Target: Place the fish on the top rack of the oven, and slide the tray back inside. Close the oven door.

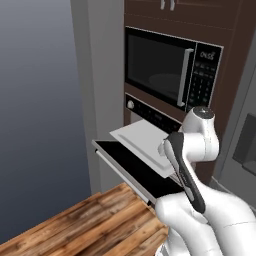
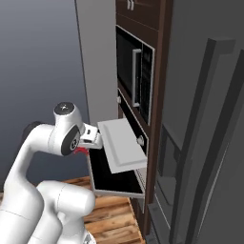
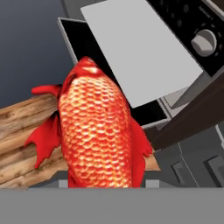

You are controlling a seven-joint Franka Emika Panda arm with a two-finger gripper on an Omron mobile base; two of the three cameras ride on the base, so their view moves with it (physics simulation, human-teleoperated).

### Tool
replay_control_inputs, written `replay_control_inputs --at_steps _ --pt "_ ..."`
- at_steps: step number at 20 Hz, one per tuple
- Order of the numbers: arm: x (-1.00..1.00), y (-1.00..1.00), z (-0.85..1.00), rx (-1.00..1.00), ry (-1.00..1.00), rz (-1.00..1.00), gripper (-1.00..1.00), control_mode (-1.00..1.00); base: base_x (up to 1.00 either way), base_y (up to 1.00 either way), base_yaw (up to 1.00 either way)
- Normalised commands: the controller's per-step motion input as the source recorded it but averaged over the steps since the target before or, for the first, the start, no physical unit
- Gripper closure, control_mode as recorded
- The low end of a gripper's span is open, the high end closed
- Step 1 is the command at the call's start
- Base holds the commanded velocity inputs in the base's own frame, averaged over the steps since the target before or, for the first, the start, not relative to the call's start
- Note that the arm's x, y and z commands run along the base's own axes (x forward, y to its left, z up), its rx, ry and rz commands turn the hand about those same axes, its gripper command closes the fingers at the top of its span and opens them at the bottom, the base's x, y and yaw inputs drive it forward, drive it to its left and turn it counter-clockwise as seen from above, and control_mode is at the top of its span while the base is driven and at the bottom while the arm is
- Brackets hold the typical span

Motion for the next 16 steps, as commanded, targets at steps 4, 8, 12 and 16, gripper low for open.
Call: replay_control_inputs --at_steps 4,8,12,16 --pt "0.48 0.0 -0.08 0.0 0.0 -0.02 1.0 -1.0 0.0 0.0 0.0" --pt "0.47 0.0 -0.12 0.0 0.0 0.0 1.0 -1.0 0.0 0.0 0.0" --pt "0.46 0.0 -0.23 0.0 0.0 0.0 1.0 -1.0 0.0 0.0 0.0" --pt "0.45 0.0 -0.25 0.0 0.0 0.0 1.0 -1.0 0.0 0.0 0.0"
